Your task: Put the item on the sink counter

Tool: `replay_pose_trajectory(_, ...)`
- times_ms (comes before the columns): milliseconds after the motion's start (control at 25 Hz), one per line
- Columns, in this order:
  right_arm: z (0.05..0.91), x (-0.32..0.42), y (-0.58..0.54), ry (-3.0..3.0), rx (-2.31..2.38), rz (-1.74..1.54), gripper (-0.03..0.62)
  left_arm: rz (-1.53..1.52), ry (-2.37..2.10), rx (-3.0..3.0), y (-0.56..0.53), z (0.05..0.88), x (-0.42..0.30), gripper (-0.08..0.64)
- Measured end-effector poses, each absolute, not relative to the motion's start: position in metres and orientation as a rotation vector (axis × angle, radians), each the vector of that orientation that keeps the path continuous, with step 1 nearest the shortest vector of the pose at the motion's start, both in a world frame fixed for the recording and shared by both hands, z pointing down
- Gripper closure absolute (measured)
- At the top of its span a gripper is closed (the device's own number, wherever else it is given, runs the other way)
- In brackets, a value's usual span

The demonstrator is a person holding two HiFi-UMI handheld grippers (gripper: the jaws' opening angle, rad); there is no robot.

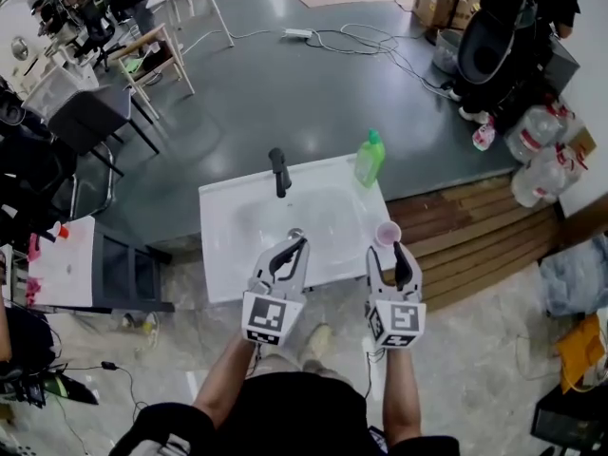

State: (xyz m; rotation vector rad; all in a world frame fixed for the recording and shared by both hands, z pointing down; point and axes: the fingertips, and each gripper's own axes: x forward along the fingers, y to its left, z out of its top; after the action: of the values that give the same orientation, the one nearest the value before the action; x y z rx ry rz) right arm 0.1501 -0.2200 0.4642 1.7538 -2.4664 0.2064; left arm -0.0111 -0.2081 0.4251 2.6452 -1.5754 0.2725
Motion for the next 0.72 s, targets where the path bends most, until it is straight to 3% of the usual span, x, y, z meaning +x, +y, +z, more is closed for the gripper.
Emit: replay_pose_trajectory(720,0.429,0.108,-0.169,-2.546,1.706,0.106,0.501,0.235,-1.659,2.641,-0.155,0.400,-0.048,0.557)
